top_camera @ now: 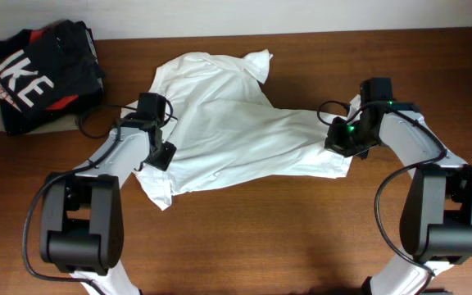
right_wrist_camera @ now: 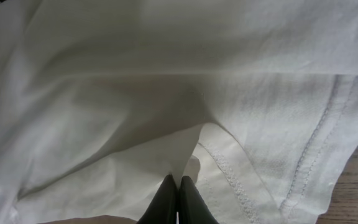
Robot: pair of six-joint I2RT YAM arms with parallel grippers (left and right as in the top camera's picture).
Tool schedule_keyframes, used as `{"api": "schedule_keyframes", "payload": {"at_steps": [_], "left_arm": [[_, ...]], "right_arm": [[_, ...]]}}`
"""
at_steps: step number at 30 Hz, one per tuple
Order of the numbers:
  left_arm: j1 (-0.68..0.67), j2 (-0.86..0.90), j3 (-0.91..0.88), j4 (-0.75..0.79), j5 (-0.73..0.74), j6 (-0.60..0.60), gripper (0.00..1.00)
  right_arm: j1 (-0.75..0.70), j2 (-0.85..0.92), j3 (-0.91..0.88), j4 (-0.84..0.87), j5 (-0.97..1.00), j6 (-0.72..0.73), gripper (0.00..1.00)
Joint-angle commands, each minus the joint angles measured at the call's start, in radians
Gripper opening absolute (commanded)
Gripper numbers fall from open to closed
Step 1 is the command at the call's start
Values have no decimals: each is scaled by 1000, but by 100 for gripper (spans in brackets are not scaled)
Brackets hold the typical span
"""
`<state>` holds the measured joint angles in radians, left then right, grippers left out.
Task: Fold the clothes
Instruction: 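Grasp the shirt's left edge with the left gripper, right holding, then lift the shirt with both grippers and shake it out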
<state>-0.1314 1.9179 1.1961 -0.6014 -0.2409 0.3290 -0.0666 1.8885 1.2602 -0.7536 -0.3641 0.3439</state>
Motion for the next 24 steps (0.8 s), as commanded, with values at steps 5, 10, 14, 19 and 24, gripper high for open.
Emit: {"api": "schedule_keyframes", "payload": {"at_steps": [5, 10, 14, 19, 24], "left_arm": [[19, 6, 41, -15, -11, -7, 56], [18, 0, 61, -31, -11, -29, 38], [18, -2, 69, -38, -11, -62, 14], [18, -32, 76, -41, -12, -146, 1], [18, -254, 80, -55, -19, -267, 1]], "right_arm": [[0, -24, 2, 3, 14, 2, 4], [0, -24, 2, 3, 17, 2, 4], [0, -24, 2, 3, 17, 2, 4], [0, -24, 2, 3, 17, 9, 4], [0, -76, 2, -21, 16, 13, 4]]}}
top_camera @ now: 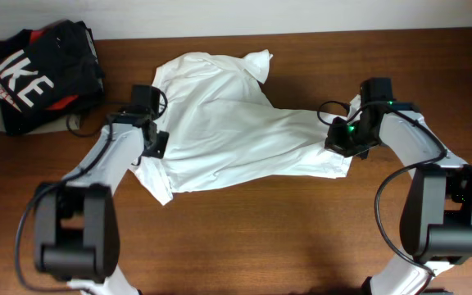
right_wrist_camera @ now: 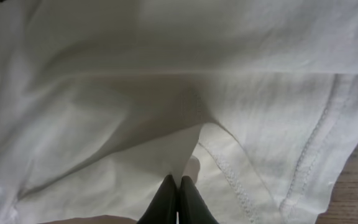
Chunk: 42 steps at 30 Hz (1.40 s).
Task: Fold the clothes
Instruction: 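Lift the shirt with both grippers and shake it out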
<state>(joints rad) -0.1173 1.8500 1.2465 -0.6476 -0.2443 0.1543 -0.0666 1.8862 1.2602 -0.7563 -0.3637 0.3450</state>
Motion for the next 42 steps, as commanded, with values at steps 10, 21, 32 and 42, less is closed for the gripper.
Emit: {"api": "schedule_keyframes", "payload": {"at_steps": [10, 21, 32, 42], "left_arm": [[9, -568, 30, -173, -48, -223, 1], [9, -1111, 203, -213, -52, -334, 1], [9, -1017, 432, -319, -48, -333, 1], [9, -271, 605, 130, -50, -205, 1]], "right_arm": [[0, -512, 2, -170, 47, 12, 4], [0, -962, 406, -407, 132, 45, 4], [0, -751, 793, -568, 253, 29, 4], [-16, -377, 821, -76, 147, -15, 4]]}}
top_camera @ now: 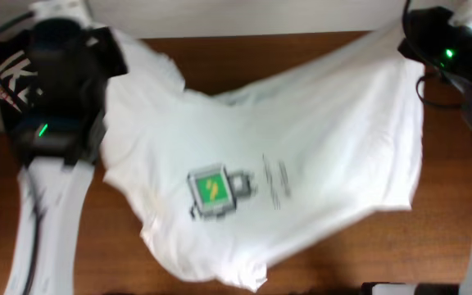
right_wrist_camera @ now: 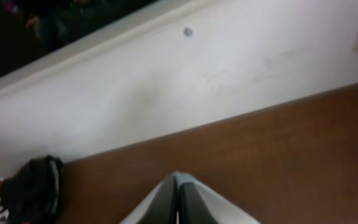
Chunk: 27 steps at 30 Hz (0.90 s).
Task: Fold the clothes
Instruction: 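Lift the shirt with both grippers and shake it out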
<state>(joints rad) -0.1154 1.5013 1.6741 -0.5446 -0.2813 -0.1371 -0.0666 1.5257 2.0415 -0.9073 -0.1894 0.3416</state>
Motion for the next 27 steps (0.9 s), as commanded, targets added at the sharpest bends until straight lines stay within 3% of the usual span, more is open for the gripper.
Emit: {"api": "schedule_keyframes", "payload": {"at_steps": [1, 5, 7, 10, 17, 22, 27], "left_arm": [[7, 101, 264, 6, -22, 111, 1], [10, 112, 614, -172, -55, 154, 1], [10, 113, 650, -264, -51, 153, 1], [10, 169, 581, -389, -19, 134, 1], [45, 344, 271, -597, -23, -101, 1], [66, 263, 254, -842, -84, -219, 1], [43, 143, 250, -985, -6, -236, 1]], "right_arm": [[-33, -17, 70, 78, -27, -12, 4], [-174, -17, 269, -52, -41, -24, 4], [-194, -4, 257, -146, -62, -50, 4], [-194, 53, 171, -243, -62, -50, 4], [-194, 79, -181, -283, -61, -49, 4], [-196, 79, -224, -433, -56, -49, 4], [-196, 51, -229, -568, 123, 57, 4]]}}
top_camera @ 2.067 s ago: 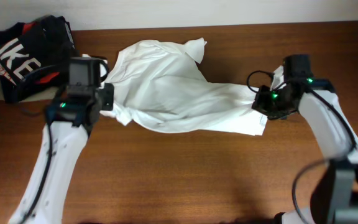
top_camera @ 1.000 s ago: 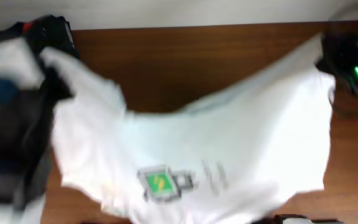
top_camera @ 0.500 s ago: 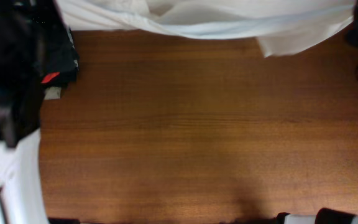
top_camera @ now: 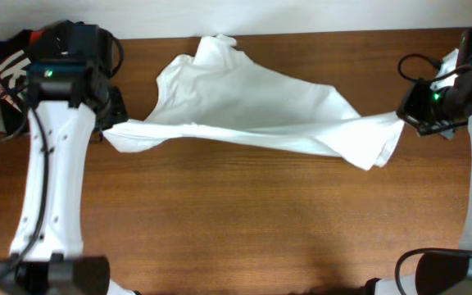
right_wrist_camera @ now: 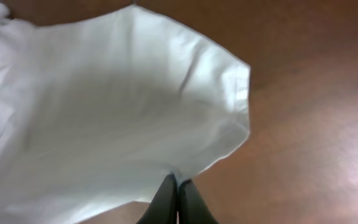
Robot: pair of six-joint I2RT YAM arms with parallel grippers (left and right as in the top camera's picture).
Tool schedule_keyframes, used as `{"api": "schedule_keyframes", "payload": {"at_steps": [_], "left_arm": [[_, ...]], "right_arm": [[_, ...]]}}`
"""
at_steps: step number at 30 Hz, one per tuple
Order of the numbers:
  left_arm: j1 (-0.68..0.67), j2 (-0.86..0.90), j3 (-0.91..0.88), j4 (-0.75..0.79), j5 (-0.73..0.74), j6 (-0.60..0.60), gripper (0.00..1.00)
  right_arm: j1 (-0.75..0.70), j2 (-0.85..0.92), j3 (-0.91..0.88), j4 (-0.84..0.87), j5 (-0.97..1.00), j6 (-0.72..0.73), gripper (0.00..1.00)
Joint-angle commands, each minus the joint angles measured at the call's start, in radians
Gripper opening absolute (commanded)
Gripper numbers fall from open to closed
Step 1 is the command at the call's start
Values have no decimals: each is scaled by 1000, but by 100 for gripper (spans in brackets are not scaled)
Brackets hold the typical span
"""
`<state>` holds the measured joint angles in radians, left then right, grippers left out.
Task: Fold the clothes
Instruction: 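Lift the shirt with both grippers and shake it out, then lay the shirt flat on the table with both grippers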
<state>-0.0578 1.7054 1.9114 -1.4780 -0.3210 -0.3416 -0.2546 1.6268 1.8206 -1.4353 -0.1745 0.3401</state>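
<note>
A white T-shirt [top_camera: 252, 106] lies stretched left to right across the brown table [top_camera: 244, 221], its upper part bunched toward the far edge. My left gripper [top_camera: 109, 121] is at the shirt's left corner, and the cloth runs taut from it. My right gripper [top_camera: 406, 115] holds the right corner near the sleeve. In the right wrist view the fingers [right_wrist_camera: 178, 183] are shut on the hem of the shirt [right_wrist_camera: 104, 106], just above the wood. No print shows on the shirt.
A black garment with white lettering [top_camera: 11, 61] lies at the far left corner, partly behind my left arm. A white wall runs along the table's far edge. Bare wood fills the near half of the table.
The shirt was held up high and spread toward the camera, with a green print showing. Now it is down on the table, pulled taut between both grippers, the print out of sight.
The shirt first lay crumpled mid-table with a gripper at each side, the right one shut on cloth. The left gripper then stood a little farther left on the edge. Later both arms held the shirt raised and spread. Now it lies stretched across the table.
</note>
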Motion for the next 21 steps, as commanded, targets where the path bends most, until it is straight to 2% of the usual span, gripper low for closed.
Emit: {"api": "schedule_keyframes", "payload": {"at_steps": [1, 4, 9, 10, 14, 17, 21], "left_arm": [[-28, -77, 1, -80, 46, -32, 1], [-76, -135, -58, -119, 56, -51, 1], [-137, -351, -269, -128, 58, -123, 1], [-139, -394, -315, -124, 95, -126, 1], [-139, -537, -502, -124, 255, -129, 1], [-139, -642, -602, -132, 255, -187, 1], [-138, -751, -621, -115, 254, -189, 1]], "right_arm": [[-8, -74, -29, -47, 109, 58, 4], [-8, -179, -125, -43, 109, 58, 4], [-8, -435, -481, 76, 108, 58, 4], [-8, -458, -521, 81, 108, 60, 4], [-8, -521, -581, 62, 106, 158, 4], [-8, -616, -581, 98, 109, 177, 4], [-8, -666, -581, 47, 110, 174, 4]]}}
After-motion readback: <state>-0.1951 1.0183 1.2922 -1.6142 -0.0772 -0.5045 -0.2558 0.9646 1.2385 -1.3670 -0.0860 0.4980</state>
